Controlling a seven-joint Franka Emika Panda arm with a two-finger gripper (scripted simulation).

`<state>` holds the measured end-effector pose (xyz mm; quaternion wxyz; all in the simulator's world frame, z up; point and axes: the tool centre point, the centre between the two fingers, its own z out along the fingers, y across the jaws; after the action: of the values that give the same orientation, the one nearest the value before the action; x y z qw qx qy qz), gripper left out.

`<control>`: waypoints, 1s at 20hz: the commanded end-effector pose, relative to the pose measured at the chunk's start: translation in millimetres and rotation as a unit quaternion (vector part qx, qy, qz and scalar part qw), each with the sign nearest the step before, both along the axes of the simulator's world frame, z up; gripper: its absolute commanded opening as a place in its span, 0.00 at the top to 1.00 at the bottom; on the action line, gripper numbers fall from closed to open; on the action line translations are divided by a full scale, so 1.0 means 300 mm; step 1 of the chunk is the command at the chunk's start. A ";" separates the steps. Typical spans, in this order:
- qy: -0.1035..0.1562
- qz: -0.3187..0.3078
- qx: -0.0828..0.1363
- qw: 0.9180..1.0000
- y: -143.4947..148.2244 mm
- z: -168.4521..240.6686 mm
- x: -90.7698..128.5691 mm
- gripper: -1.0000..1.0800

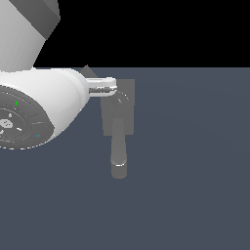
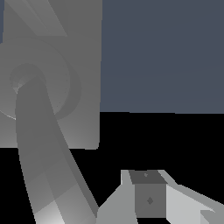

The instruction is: Turn on the faucet by rotating a designated handle.

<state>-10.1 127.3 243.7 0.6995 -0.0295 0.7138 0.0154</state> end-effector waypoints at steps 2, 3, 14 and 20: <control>-0.006 -0.004 0.001 1.000 -0.045 0.051 0.007 1.00; -0.007 -0.003 0.001 1.000 -0.054 0.061 0.008 1.00; -0.011 -0.010 0.019 1.000 -0.129 0.106 0.004 1.00; -0.010 -0.008 0.014 1.000 -0.198 0.133 0.010 1.00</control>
<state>-9.8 77.5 278.7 0.7092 -0.0066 0.7045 0.0254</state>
